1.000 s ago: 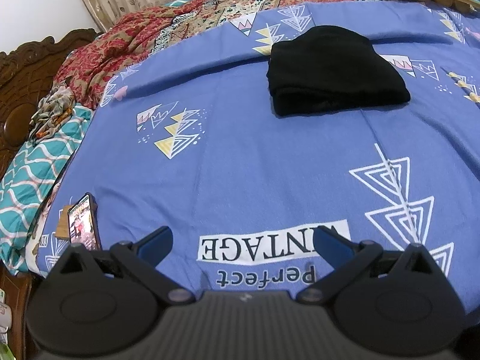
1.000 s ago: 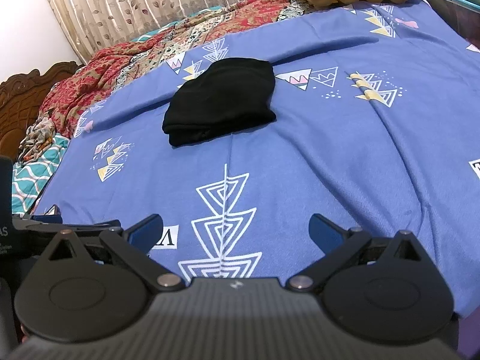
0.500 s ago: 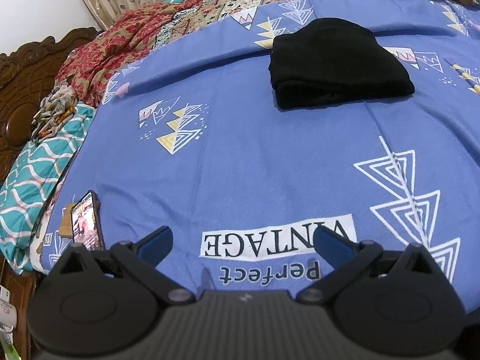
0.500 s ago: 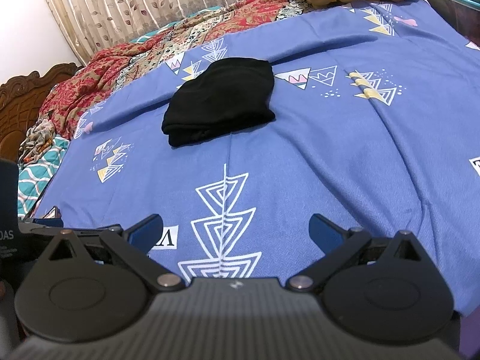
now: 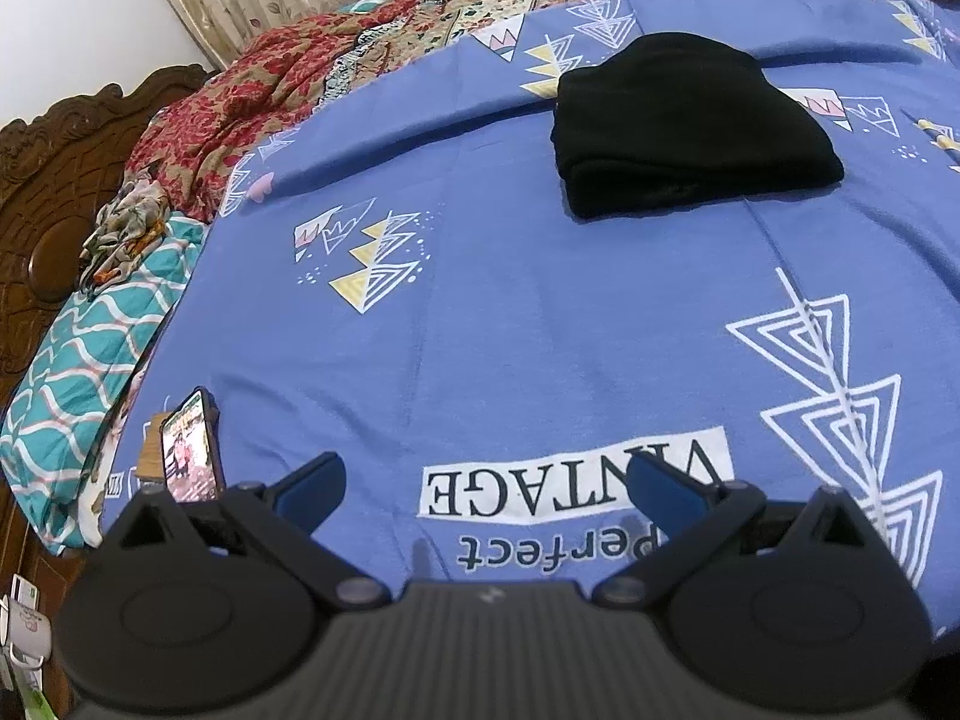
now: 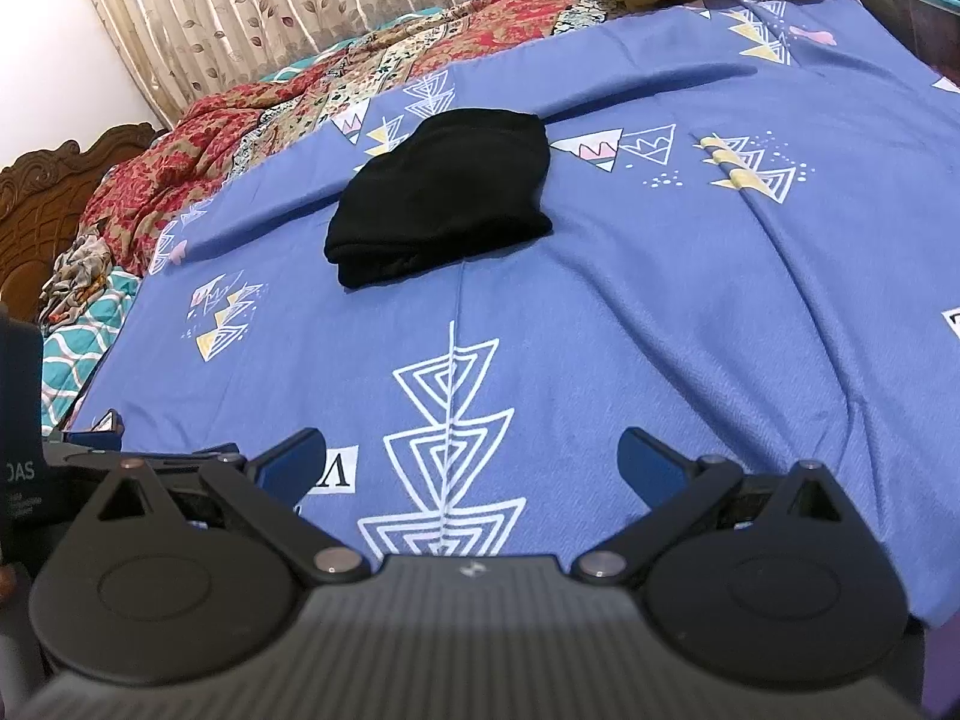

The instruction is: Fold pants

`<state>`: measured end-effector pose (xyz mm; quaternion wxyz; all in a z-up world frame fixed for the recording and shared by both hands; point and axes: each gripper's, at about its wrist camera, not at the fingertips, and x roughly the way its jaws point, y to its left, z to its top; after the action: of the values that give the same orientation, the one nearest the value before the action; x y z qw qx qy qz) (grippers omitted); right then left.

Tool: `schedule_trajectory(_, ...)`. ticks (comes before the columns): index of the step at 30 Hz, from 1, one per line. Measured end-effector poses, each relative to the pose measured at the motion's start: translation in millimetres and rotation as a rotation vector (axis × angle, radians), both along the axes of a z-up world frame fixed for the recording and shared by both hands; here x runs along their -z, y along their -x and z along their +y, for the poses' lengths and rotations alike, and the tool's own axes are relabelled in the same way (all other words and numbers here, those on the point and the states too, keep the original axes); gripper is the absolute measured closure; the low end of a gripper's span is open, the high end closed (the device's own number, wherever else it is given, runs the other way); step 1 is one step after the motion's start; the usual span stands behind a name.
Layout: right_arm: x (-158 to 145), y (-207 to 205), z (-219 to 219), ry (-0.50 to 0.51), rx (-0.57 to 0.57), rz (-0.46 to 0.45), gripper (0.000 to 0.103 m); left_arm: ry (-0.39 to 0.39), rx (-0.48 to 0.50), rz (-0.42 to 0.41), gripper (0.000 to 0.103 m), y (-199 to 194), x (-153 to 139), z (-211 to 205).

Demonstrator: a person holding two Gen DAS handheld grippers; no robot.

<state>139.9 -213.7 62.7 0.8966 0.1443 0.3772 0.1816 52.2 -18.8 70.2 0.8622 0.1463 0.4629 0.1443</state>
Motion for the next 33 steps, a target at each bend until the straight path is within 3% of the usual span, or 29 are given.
schedule_trajectory(33, 3.7, -2.6, 0.6, 0.003, -0.001, 0.014, 0.000, 0.002, 0.001, 0.015, 0.000, -1.4, 3.2, 0.0)
